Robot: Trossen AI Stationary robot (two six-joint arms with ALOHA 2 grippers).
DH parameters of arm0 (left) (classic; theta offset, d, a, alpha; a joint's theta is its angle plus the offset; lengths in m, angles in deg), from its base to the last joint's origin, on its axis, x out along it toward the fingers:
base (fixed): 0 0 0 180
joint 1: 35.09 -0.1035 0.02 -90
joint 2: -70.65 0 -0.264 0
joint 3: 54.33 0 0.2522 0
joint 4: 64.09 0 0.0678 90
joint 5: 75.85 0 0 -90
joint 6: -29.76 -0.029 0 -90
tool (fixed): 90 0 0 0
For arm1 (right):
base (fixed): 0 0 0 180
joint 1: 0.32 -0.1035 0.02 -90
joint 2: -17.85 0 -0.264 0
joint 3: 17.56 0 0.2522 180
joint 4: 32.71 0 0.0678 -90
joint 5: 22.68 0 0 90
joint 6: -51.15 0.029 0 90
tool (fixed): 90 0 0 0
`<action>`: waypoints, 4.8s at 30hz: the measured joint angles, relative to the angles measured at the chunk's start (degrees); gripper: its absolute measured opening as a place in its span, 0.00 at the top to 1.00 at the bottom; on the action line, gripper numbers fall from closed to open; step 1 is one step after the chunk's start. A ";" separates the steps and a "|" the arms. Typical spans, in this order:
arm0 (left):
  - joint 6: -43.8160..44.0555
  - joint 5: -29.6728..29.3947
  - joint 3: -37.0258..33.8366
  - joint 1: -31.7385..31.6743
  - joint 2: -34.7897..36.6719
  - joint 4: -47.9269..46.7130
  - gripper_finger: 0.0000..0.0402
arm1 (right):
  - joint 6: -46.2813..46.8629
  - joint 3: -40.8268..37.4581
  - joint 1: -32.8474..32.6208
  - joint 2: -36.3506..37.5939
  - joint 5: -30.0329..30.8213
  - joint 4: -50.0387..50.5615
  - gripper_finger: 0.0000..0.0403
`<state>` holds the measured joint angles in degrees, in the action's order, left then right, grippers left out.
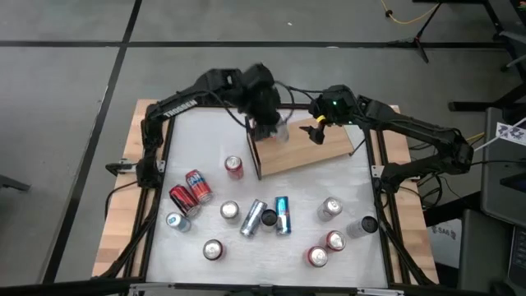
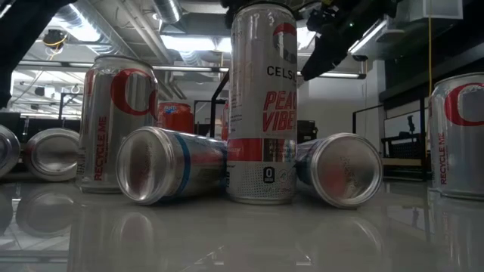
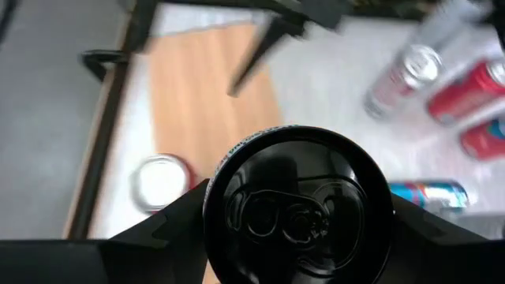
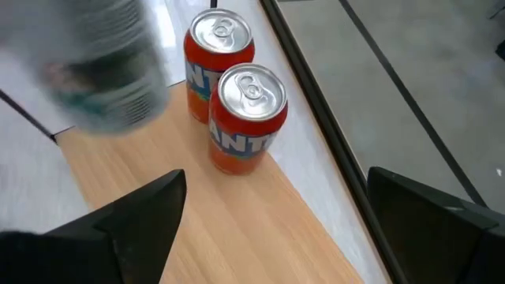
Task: Place canned beverage on shelf
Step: Put the top black soda can on the shelf
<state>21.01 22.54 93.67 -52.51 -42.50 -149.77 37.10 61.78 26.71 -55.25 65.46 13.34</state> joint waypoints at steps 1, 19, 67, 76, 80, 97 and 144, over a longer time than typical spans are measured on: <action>-0.59 0.06 -0.57 0.81 -0.06 -0.14 0.40 | 0.02 0.24 0.00 0.00 -0.32 0.27 0.05; -2.47 4.47 -21.93 3.87 -0.14 10.37 0.40 | 0.03 0.42 0.00 0.00 -0.69 2.68 0.05; -2.36 1.06 -24.76 3.84 -0.05 11.21 0.25 | 0.05 0.40 0.00 -0.02 -0.74 2.58 0.05; -2.36 1.15 -19.96 3.84 -0.05 10.90 0.25 | 0.05 0.38 -0.02 -0.02 -0.74 2.58 0.05; -2.37 1.12 -17.51 3.84 -0.05 10.48 0.25 | 0.18 0.38 -0.01 -0.02 -0.74 2.58 0.05; -4.50 1.17 -7.04 0.92 7.31 -2.54 0.25 | 0.29 0.35 -0.93 -0.02 -20.21 -3.38 0.05; 7.14 -1.83 -69.40 0.67 43.46 36.32 0.25 | -4.00 0.40 -15.77 -16.13 -12.10 -22.70 0.05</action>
<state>28.15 20.72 24.27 -51.84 0.96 -113.45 33.11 62.18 10.93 -71.38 53.36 -9.36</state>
